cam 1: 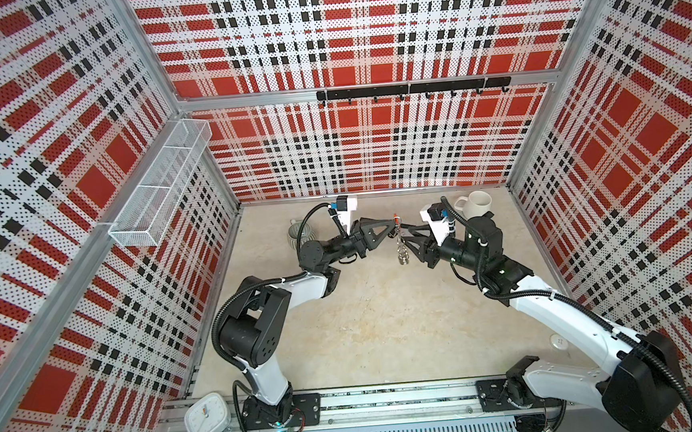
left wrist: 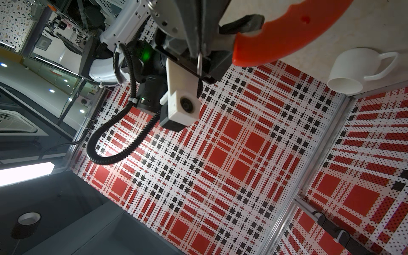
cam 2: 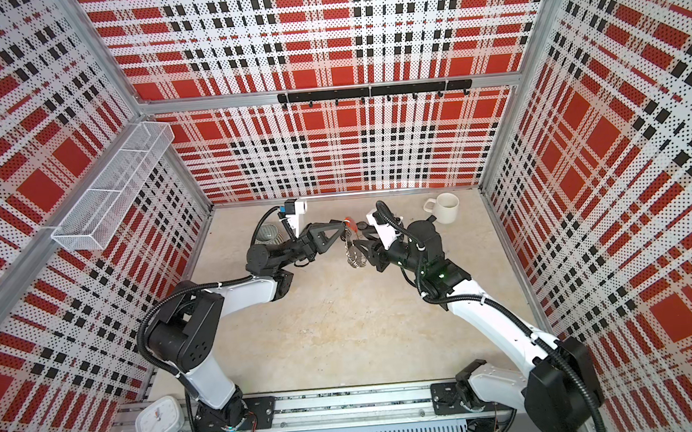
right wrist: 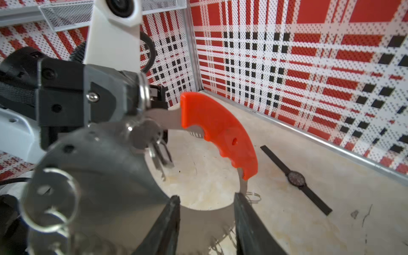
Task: Put the keys on the keyring
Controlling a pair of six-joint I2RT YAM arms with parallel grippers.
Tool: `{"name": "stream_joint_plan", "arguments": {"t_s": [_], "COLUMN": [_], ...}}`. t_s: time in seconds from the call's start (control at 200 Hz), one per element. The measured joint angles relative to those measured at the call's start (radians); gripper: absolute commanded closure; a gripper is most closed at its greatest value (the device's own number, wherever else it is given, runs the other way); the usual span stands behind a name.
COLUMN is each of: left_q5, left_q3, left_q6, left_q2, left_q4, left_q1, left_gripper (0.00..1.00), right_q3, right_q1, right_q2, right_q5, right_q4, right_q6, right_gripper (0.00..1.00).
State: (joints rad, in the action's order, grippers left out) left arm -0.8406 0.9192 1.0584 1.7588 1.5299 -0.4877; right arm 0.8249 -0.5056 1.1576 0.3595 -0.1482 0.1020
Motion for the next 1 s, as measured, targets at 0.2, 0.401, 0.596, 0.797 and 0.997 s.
{"name": "stream_joint_plan", "arguments": {"t_s": [0.2,0.401,0.596,0.797,0.997], "left_q5": [0.0,0.011,0.057,0.225,0.447], "left_q3": [-0.018,-0.132,-0.211,-0.217,-0.108], "left_q6": [-0.026,-0.161,-0.337,-0.694,-1.02], "left_q2": [0.0,0.0,-0.002,-0.08,-0.109], "left_q4": [0.0,0.0,-0.046,-0.432,-0.85], "left_q1": [0.0,0.017,0.025,-0.045,-0.147], "left_gripper": [1.0,1.0,1.0,0.95,0.94], "right_q3": [-0.137,-0.26,-0.328,-0.375,-0.38], "right_q1": [0.0,0.002,0.005,0.011,0.017], "right_q2": [-0.099,-0.146,-0.159,-0.171,-0.164], "right_q5": [-0.158,-0.351,-0.459,-0.512,-0.52], "right_q4": [-0.108,-0.213,-0.239,-0.255,-0.269], "right_q6": [0.036,0.087,0.126,0.143,0.156], "right_gripper": [0.46,0.44,0.43,0.43,0.43]}}
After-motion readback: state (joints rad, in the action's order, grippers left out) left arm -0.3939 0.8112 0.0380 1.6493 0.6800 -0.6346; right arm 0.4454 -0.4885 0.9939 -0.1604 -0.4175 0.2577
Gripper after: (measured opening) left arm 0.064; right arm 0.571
